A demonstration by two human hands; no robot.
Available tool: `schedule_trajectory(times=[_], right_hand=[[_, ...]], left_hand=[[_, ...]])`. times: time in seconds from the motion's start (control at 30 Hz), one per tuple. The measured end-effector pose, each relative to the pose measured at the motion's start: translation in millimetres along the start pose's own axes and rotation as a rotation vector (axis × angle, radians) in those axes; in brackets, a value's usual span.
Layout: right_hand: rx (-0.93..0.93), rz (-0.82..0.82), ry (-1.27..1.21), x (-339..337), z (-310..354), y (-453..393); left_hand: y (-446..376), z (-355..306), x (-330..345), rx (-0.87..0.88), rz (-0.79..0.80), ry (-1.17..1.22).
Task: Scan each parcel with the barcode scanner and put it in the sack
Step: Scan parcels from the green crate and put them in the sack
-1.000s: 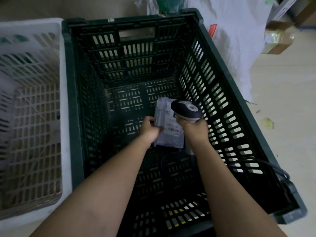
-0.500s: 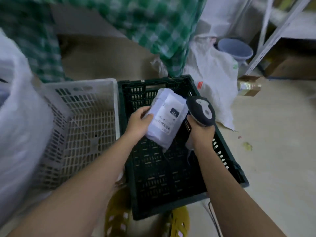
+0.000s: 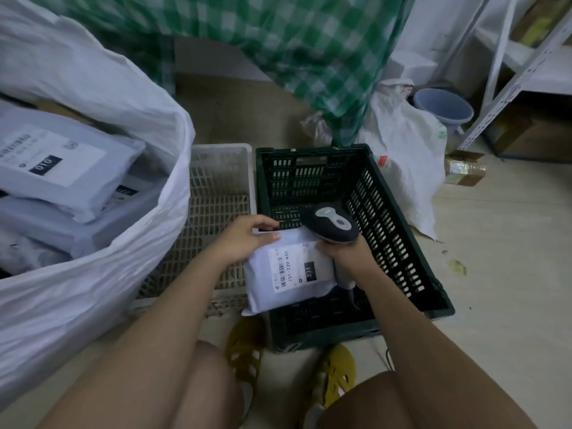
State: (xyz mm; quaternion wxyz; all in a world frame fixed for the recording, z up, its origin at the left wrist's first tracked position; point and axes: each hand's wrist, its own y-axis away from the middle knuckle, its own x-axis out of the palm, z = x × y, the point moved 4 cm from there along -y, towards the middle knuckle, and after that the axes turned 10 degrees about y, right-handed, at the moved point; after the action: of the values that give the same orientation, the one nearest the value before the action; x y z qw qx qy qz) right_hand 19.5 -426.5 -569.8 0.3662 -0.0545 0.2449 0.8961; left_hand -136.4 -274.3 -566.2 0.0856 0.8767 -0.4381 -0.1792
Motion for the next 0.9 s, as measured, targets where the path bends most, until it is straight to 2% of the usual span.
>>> schedule_trajectory(times=[0.2, 0.27, 0.33, 0.43, 0.5, 0.63, 0.73, 0.83, 0.9], right_hand=[[0.0, -0.04, 0.007, 6, -3, -9], [-0.001, -0.115, -0.02, 3, -3, -13], [0.02, -0.209, -0.104, -2, -3, -15], [0.051, -0.281, -0.166, -5, -7, -18], [0.034, -0.288, -0.115, -6, -10, -20], [-0.07, -0.281, -0.005, -13, -5, -16], [-0.187, -0.156, 0.126, -17, 2, -10], [-0.267, 0.016, 0.398, -15, 2, -4], [-0.324, 0.064, 0.651, -12, 3, -1]], left_hand=[[-5, 21, -12, -0.115, -0.245, 0.137], [-5, 27, -11, -0.227, -0.192, 0.295], [-3, 35, -5, -0.353, -0.061, 0.426], [1, 37, 1, -0.416, 0.029, 0.34], [-2, 34, 0, -0.361, -0.022, 0.305], [-7, 21, -8, -0.151, -0.219, 0.209], [-7, 12, -8, -0.039, -0.29, 0.156], [-5, 7, -4, 0.001, -0.311, 0.138], [-4, 6, -1, 0.007, -0.313, 0.141]])
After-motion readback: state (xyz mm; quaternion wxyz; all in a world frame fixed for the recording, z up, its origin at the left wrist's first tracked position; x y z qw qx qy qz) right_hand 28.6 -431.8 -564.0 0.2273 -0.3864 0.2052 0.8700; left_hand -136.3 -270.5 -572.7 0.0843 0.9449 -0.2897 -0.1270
